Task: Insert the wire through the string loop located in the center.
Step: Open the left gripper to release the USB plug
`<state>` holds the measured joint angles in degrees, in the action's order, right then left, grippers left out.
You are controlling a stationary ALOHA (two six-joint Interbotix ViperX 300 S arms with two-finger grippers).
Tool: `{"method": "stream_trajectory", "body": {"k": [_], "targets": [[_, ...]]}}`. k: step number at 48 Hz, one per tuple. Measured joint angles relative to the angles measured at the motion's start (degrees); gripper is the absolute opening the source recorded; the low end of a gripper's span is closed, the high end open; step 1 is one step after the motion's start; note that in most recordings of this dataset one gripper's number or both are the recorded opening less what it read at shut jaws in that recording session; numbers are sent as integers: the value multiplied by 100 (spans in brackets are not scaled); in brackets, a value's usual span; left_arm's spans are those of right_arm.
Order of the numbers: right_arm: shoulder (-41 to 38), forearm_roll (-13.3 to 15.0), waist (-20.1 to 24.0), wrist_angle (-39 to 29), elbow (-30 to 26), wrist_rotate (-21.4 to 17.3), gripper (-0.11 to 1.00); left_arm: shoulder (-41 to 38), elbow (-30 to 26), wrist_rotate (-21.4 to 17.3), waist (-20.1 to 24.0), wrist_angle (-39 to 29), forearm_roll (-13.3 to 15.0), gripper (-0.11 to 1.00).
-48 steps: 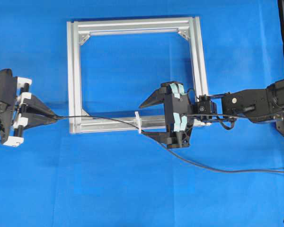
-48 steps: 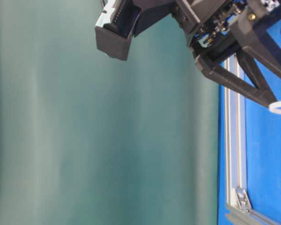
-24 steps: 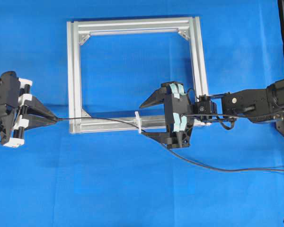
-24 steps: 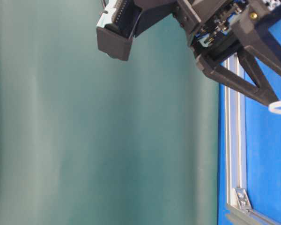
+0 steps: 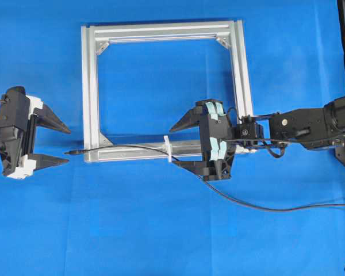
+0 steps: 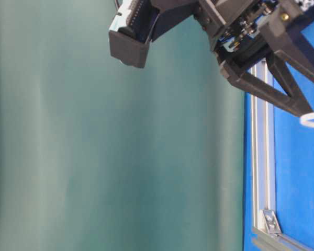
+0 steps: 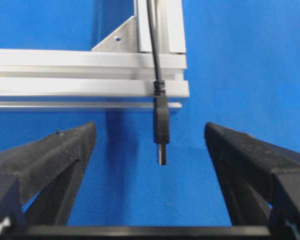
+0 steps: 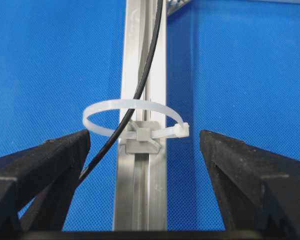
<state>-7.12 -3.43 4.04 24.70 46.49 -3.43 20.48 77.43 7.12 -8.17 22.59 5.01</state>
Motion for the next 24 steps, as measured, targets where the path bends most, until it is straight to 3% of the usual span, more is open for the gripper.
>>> {"method": "stream_trajectory", "body": {"k": [24], "targets": [[448, 9, 9, -439, 0, 9, 97, 167, -246, -53, 44, -158, 0, 90]]}}
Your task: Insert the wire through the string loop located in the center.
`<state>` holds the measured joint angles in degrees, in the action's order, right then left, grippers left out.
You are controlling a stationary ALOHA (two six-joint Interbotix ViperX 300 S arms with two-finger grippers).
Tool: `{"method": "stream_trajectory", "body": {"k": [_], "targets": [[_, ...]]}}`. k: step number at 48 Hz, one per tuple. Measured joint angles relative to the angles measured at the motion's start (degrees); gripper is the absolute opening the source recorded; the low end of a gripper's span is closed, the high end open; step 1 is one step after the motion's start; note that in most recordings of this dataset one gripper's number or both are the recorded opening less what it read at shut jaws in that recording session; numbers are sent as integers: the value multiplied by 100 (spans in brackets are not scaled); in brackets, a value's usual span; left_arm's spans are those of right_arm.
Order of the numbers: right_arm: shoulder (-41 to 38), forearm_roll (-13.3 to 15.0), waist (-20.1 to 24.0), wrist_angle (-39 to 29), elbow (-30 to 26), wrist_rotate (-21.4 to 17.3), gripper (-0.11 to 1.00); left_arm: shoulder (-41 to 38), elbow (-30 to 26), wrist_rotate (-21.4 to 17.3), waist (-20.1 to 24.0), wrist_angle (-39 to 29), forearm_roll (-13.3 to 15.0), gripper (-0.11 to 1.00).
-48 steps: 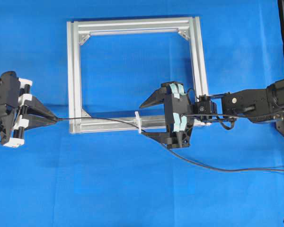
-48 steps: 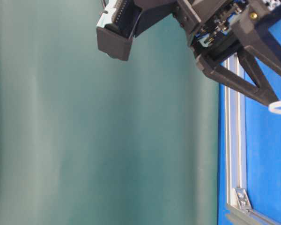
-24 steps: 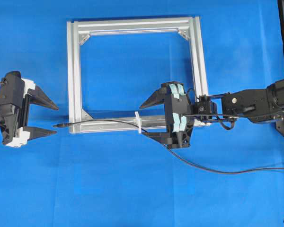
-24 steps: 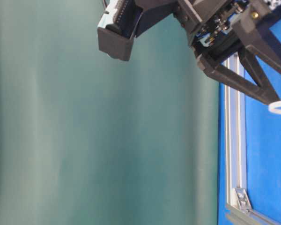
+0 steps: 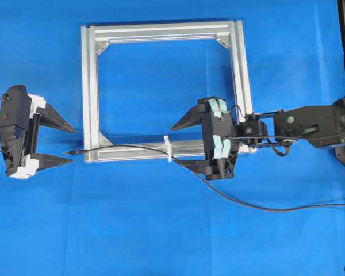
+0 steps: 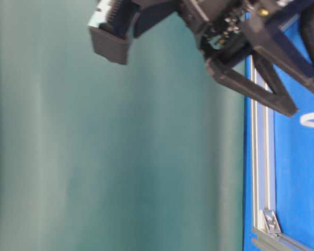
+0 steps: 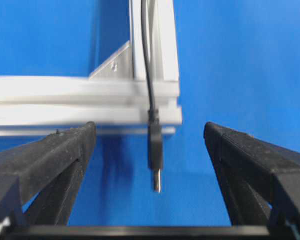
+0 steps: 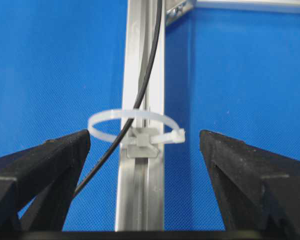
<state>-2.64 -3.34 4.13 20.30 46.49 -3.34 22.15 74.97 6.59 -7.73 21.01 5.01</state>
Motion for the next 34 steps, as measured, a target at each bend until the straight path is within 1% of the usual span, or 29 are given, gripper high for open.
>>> {"method": "stream_trajectory", "body": {"k": [16, 23, 34], "targets": [[624, 9, -9, -431, 0, 9, 97, 527, -299, -9, 193, -527, 0, 90], [765, 9, -9, -519, 35, 18, 97, 668, -308, 0, 237, -571, 0, 90], [782, 9, 0, -519, 62, 18, 97, 694, -308, -9, 237, -580, 0, 89]]}}
